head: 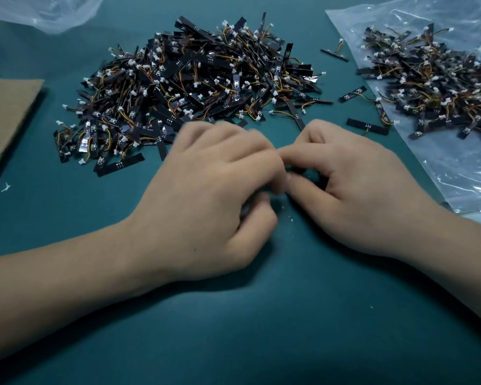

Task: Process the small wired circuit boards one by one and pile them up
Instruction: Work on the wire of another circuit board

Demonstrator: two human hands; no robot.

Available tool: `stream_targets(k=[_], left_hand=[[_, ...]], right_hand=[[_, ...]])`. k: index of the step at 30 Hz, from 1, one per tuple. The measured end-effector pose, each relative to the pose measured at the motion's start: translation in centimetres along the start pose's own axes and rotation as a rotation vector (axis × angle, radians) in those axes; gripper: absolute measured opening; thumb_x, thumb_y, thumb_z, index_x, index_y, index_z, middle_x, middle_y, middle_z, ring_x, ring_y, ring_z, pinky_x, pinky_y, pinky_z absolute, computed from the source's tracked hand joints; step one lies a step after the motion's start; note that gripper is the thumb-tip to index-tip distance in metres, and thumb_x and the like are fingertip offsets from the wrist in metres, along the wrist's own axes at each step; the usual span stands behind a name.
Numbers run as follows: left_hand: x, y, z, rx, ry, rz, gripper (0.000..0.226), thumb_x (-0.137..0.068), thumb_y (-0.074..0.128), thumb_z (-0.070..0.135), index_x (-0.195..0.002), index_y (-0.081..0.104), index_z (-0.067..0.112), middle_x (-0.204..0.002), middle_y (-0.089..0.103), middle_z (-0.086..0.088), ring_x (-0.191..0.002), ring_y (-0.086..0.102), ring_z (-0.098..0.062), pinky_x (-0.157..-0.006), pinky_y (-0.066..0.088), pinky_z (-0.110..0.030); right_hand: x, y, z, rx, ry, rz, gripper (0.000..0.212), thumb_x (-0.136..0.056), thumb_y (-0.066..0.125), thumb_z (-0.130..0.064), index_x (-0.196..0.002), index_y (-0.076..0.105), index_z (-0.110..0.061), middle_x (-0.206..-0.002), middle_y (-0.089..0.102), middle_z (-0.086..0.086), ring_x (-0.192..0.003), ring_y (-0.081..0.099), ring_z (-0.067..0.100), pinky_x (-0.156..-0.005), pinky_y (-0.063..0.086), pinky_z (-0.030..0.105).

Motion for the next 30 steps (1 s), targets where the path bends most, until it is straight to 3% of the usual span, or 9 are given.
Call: stream_targets(k=[2,4,8,11,18,22,27,30], left_hand=[[0.0,0.5,-1.0,-0.144,-0.11,-0.075,0.03,-0.083,0.045,0.036,-0.105,0.06,0.022,-0.117,0.057,0.003,-0.116,0.052,-0.028,-0.1,0.034,-0.048],[0.2,1.1,-1.3,-0.14,-0.108,-0.096,0.03,-0.085,0.045,0.031,-0.11,0.058,0.019,-0.12,0.054,-0.002,-0.11,0.05,-0.03,-0.096,0.037,-0.046],[0.0,1.1,-1.0,0.146,-0.011,-0.007,0.039,-0.078,0.05,-0.005,-0.109,0.062,0.014,-0.117,0.055,-0.003,-0.103,0.053,-0.026,-0.091,0.045,-0.036],[-0.2,1.1,-1.1,0.285,0.034,0.099,0.042,-0.076,0.057,-0.019,-0.105,0.065,0.01,-0.113,0.058,-0.004,-0.101,0.056,-0.018,-0.089,0.048,-0.026],[-0.3,0.7,-2.8,0.557,0.076,0.23,0.025,-0.087,0.066,-0.01,-0.096,0.066,0.014,-0.106,0.061,-0.002,-0.103,0.064,-0.023,-0.079,0.059,-0.039],[-0.2,0.8,-2.7,0.663,0.128,0.228,0.024,-0.089,0.066,-0.013,-0.091,0.066,0.01,-0.106,0.061,-0.008,-0.102,0.066,-0.032,-0.076,0.059,-0.044],[0.3,0.3,-1.0,0.503,0.291,0.169,0.023,-0.087,0.066,-0.017,-0.082,0.073,0.005,-0.107,0.064,-0.012,-0.1,0.067,-0.026,-0.08,0.056,-0.04],[0.6,0.3,-0.3,0.455,0.355,0.176,0.026,-0.089,0.063,-0.018,-0.078,0.074,0.003,-0.107,0.065,-0.018,-0.097,0.067,-0.033,-0.081,0.056,-0.043]], right_hand=[[0.0,-0.1,-0.1,-0.011,0.008,0.002,0.028,-0.093,0.05,-0.046,-0.116,0.066,-0.051,-0.094,0.051,-0.01,-0.085,0.05,0.008,-0.077,0.05,0.041],[0.0,-0.1,0.0,-0.042,0.021,0.017,0.026,-0.092,0.051,-0.047,-0.111,0.069,-0.048,-0.091,0.051,-0.011,-0.082,0.049,0.007,-0.077,0.05,0.042],[-0.1,-0.2,-0.1,-0.088,0.017,0.027,0.016,-0.087,0.054,-0.046,-0.096,0.067,-0.043,-0.089,0.054,-0.013,-0.081,0.052,0.008,-0.075,0.051,0.044],[0.0,-0.3,-0.4,-0.1,-0.008,0.011,0.008,-0.083,0.056,-0.054,-0.09,0.056,-0.049,-0.089,0.054,-0.013,-0.083,0.054,0.01,-0.076,0.052,0.045],[0.1,-0.2,-0.3,-0.098,-0.009,-0.012,0.024,-0.079,0.055,-0.071,-0.097,0.057,-0.055,-0.092,0.052,-0.019,-0.082,0.051,0.003,-0.078,0.05,0.042],[0.2,-0.3,-0.5,-0.081,-0.024,-0.023,0.036,-0.079,0.057,-0.073,-0.112,0.059,-0.057,-0.095,0.05,-0.017,-0.082,0.049,0.005,-0.077,0.051,0.043],[0.5,-0.2,-1.3,-0.091,-0.139,-0.045,0.025,-0.081,0.067,-0.061,-0.096,0.05,-0.052,-0.105,0.052,-0.015,-0.087,0.055,0.011,-0.076,0.051,0.043],[0.5,-0.1,-1.0,-0.103,-0.142,-0.058,0.023,-0.082,0.058,-0.056,-0.094,0.065,-0.038,-0.105,0.053,-0.017,-0.089,0.059,0.013,-0.075,0.051,0.043]])
Point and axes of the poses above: each hand's wrist, its own x-axis away from the middle knuckle, its own y-axis out of the palm, z = x × y, the point moved 5 cm from there along -x, towards the middle knuckle
